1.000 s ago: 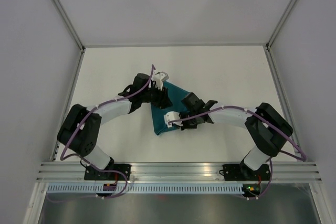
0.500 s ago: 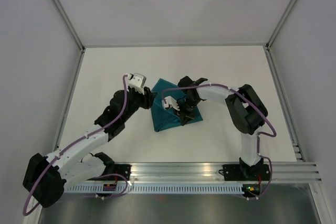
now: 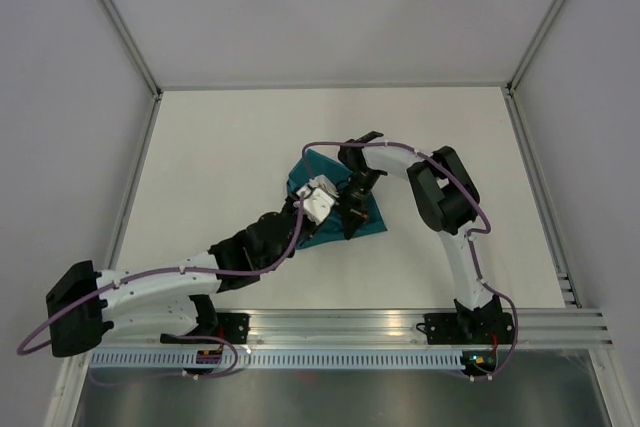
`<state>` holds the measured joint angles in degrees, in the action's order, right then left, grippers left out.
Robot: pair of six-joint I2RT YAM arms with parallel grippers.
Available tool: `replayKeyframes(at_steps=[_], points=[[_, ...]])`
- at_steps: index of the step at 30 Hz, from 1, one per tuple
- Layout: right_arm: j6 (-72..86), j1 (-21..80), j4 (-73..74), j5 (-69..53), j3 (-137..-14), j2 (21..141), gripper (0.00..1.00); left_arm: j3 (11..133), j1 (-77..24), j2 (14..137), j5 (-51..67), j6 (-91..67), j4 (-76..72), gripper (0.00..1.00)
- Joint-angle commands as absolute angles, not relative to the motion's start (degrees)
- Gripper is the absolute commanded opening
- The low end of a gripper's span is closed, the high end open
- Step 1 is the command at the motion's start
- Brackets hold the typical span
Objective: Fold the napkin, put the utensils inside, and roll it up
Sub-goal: Roll the napkin with the utensil
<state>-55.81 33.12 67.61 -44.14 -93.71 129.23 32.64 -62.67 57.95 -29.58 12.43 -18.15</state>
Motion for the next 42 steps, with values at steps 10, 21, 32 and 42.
replayKeyframes(at_steps=[10, 21, 32, 42], points=[[-59.3, 32.2, 72.8, -43.2, -98.9, 137.1, 0.01, 41.0, -70.1, 78.7, -23.6, 20.0, -7.5, 0.53], [-58.9, 31.2, 74.6, -44.5, -101.4, 139.0, 0.00, 39.6, -69.0, 90.1, -18.5, 19.2, -12.7, 0.56], [-58.6, 30.8, 75.2, -44.9, -102.3, 139.7, 0.00, 38.1, -64.6, 92.1, -16.8, 21.7, -17.6, 0.57], [-59.0, 30.4, 77.3, -45.4, -104.2, 141.2, 0.01, 39.0, -63.9, 95.3, -14.7, 21.3, -17.0, 0.54]])
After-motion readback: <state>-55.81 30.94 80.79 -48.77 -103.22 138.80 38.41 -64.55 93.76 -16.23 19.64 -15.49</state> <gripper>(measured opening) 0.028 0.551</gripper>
